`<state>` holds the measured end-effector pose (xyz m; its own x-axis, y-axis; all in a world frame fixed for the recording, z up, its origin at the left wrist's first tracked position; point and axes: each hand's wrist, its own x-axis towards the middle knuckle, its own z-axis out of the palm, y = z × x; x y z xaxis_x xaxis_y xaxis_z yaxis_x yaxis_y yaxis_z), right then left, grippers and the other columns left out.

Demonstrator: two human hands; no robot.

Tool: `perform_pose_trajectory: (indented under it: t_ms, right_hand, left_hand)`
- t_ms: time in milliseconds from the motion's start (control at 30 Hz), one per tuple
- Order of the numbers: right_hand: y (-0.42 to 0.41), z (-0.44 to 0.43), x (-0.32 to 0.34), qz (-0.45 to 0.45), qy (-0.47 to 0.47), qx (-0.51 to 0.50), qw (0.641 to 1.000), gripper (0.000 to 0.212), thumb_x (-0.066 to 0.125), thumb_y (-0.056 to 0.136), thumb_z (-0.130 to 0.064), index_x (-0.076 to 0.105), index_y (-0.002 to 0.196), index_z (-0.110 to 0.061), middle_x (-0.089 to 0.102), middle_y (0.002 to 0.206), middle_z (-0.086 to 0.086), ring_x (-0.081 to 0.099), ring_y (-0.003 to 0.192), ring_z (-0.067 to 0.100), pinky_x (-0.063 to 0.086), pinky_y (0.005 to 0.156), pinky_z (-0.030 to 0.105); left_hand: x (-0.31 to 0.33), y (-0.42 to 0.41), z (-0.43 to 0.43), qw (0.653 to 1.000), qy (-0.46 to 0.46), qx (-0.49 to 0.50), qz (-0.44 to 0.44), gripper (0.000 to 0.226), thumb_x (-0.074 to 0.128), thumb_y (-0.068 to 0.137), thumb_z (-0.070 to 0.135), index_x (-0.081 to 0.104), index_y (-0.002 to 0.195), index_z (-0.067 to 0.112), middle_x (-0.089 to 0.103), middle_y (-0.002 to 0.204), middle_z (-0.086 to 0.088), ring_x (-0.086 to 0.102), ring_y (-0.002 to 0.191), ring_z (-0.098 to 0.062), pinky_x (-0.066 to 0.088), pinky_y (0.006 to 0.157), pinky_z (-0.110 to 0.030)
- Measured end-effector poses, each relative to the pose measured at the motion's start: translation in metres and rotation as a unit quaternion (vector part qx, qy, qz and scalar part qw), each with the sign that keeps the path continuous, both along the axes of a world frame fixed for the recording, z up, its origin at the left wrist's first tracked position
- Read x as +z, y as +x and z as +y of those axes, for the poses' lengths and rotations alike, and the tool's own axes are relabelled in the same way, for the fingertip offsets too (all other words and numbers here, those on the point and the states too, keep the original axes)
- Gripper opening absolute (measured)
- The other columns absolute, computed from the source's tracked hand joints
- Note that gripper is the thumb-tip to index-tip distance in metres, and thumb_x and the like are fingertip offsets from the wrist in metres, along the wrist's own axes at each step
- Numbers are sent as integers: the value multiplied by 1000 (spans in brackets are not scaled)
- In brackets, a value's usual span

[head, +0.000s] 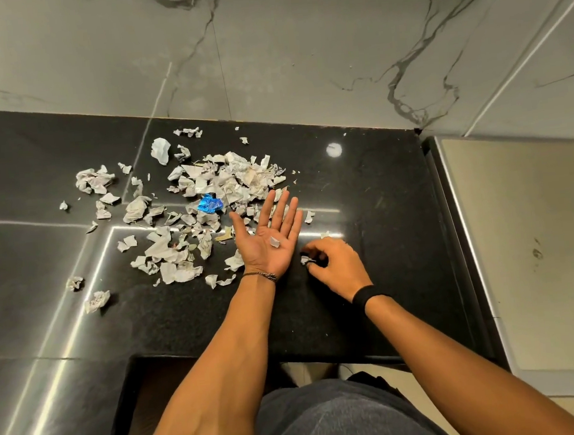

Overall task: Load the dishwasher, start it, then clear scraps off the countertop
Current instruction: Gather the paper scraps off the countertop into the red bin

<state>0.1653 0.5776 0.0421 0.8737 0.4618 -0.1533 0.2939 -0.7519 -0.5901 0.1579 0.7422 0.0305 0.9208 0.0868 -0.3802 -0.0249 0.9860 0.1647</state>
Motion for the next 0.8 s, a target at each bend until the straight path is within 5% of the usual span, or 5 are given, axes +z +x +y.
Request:
perform_pose_trajectory:
  t_ms: [167,300,533,667,800]
  right_hand:
    - [1,3,3,-9,4,-7,1000,26,68,87,-23,70,111,-32,70,98,-12,60,93,12,51,86,35]
    - [2,2,3,20,111,-100,989,18,70,83,-19,70,96,-31,68,83,-15,64,77,5,57,79,35]
    - [12,19,27,4,243,-126,962,11,77,83,-14,74,93,-18,72,88,-12,64,80,4,47,74,10]
    - [18,25,32,-30,235,-84,968,14,77,82,-16,76,94,-24,70,97,-11,63,93,7,48,87,21]
    - [32,8,25,-36,231,-180,955,20,70,85,-7,74,97,-23,66,100,-13,62,91,3,53,85,25]
  left_hand:
    - [-1,4,-2,1000,26,-10,15,91,45,87,79,49,148,12,54,148,-14,51,138,-35,29,121,-50]
    - [-1,10,-4,999,43,-12,24,89,44,89,78,51,147,12,55,147,-13,52,136,-33,29,122,-50]
    - [-4,14,-18,998,30,-49,11,88,45,91,77,47,150,12,52,149,-17,50,137,-37,28,121,-53]
    - [-4,14,-24,998,0,-67,-2,81,45,94,71,46,150,12,48,152,-21,47,139,-41,26,122,-54]
    - [-4,12,-16,998,-18,-55,6,74,49,97,63,46,151,12,49,151,-20,46,140,-40,27,122,-52]
